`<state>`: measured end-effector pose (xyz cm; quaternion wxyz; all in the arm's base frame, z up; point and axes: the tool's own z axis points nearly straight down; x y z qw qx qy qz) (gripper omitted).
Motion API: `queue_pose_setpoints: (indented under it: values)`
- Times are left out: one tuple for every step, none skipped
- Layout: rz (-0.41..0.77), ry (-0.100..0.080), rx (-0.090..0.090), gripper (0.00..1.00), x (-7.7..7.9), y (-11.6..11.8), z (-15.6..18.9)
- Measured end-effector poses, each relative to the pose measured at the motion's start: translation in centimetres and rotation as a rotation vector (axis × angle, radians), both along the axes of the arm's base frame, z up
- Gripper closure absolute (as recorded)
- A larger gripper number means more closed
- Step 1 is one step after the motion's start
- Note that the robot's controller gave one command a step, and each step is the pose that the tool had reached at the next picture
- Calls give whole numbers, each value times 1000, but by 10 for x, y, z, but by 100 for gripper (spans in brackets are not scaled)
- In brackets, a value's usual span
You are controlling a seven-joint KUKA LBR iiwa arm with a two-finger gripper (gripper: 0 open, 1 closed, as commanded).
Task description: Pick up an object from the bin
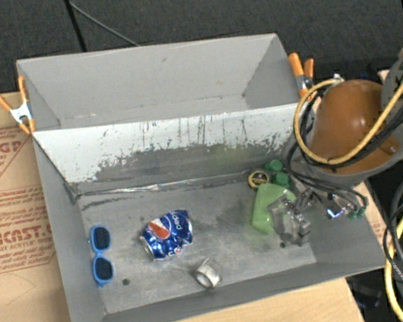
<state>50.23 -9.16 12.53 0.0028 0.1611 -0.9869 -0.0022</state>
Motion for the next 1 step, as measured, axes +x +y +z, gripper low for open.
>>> queue_pose_setpoints:
  values:
    - [-2,-7,-2,0,2,-1,4]
